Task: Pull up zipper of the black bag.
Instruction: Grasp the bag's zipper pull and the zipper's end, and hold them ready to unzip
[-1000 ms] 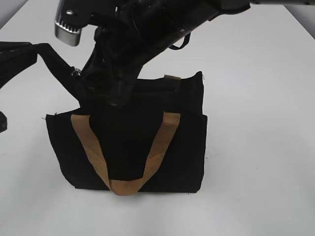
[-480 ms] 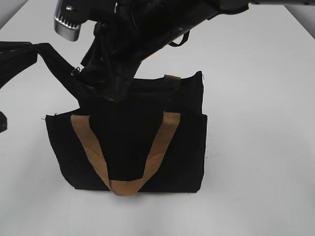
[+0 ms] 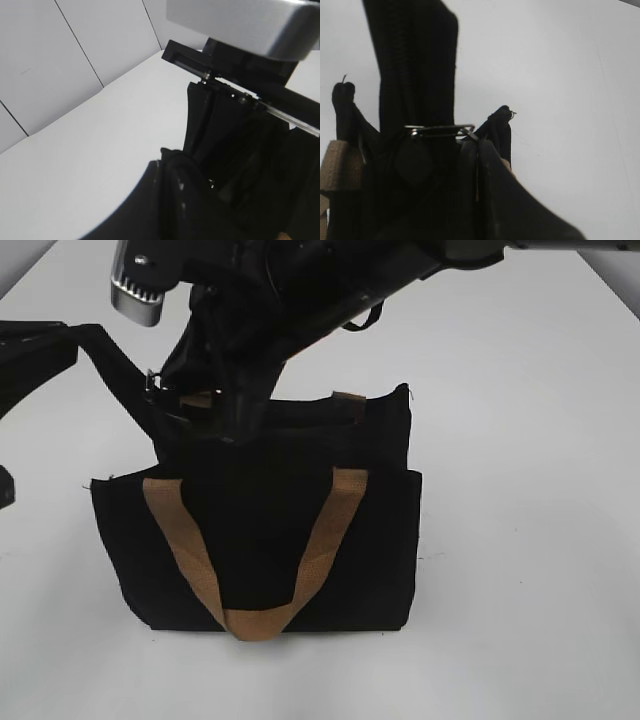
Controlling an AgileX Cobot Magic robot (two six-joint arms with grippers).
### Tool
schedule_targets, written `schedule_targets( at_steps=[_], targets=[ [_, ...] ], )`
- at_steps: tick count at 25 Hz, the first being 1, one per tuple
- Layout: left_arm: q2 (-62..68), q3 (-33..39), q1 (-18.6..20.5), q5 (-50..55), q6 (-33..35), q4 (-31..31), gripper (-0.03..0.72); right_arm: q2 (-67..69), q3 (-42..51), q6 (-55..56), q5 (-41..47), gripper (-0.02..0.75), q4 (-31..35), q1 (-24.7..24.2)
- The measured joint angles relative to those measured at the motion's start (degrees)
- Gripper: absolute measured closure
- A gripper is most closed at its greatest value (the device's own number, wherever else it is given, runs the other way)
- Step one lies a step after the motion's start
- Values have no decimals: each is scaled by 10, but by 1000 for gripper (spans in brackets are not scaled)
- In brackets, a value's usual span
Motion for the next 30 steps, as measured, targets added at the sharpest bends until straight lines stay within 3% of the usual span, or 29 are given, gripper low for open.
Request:
schedule_targets(
  at_steps=[11,20,22,27,30],
  targets=[
    [-1,0,0,36,0,-13,685,-1,0,29,19,739,-52,-8],
    [-1,0,0,45,0,-16,685,-29,0,45,51,739,-48,-31],
    [-1,0,0,45,0,-16,685,-27,0,33,52,706,-38,-22],
    [-1,0,0,45,0,-16,685,-14,0,3,46,501,2,-10],
    [-1,0,0,44,0,-16,685,-3,0,-2,34,482,5,-10]
  ],
)
